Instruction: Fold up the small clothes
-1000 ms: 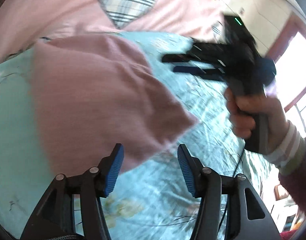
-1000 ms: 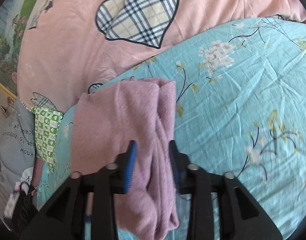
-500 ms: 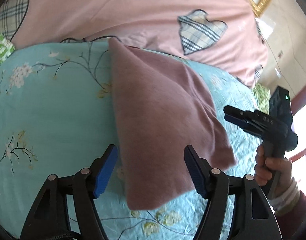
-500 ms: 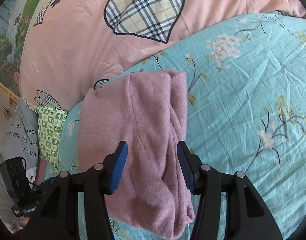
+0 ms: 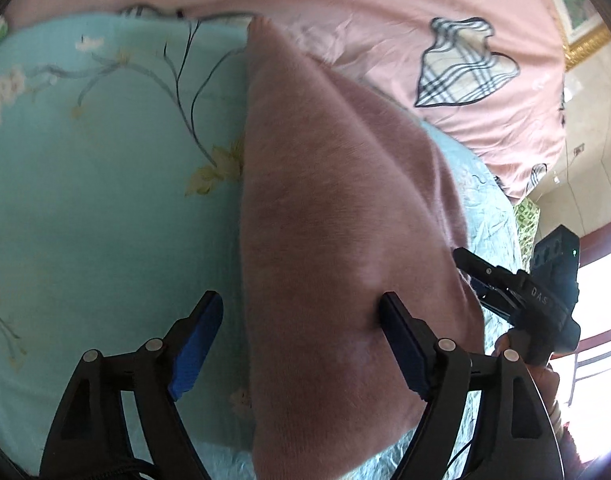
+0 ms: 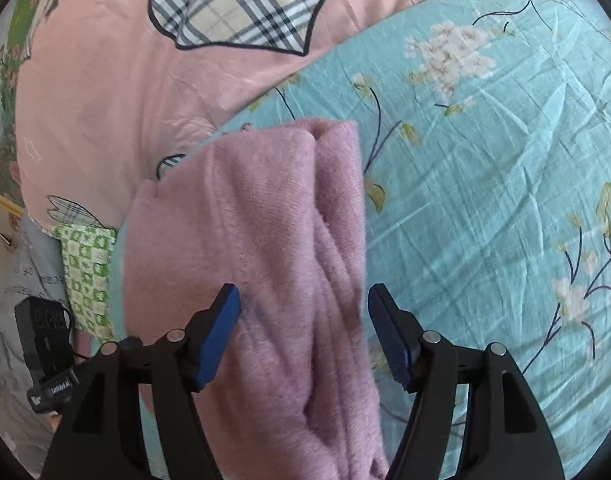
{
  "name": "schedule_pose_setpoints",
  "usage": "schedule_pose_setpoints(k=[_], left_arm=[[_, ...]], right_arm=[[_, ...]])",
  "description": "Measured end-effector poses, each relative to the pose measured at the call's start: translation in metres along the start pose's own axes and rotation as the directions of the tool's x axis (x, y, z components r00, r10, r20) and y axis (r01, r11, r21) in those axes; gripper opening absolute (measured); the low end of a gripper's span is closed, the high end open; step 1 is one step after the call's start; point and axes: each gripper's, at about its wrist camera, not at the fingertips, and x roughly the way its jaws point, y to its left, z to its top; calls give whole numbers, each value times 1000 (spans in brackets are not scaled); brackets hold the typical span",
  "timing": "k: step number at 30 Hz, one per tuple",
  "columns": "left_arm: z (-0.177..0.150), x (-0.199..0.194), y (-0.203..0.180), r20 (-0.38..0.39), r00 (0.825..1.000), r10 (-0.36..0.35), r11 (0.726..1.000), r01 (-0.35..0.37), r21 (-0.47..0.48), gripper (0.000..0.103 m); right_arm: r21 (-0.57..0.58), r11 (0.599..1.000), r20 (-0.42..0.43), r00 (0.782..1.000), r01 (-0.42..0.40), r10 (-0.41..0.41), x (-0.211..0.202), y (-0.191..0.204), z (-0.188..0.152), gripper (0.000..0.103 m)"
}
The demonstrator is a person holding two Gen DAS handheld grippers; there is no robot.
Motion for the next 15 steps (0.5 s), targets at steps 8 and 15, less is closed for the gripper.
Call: schedule_pose_setpoints(k=[8, 15], left_arm=[[0, 29, 6, -8, 998, -59, 998, 59, -35, 57], [-12, -4, -7, 72, 994, -80, 996, 78, 39, 36]], right_arm=[[30, 997, -62, 995, -71, 73, 24, -14, 1, 49], [16, 994, -56, 992, -108, 109, 6, 6, -5, 28]])
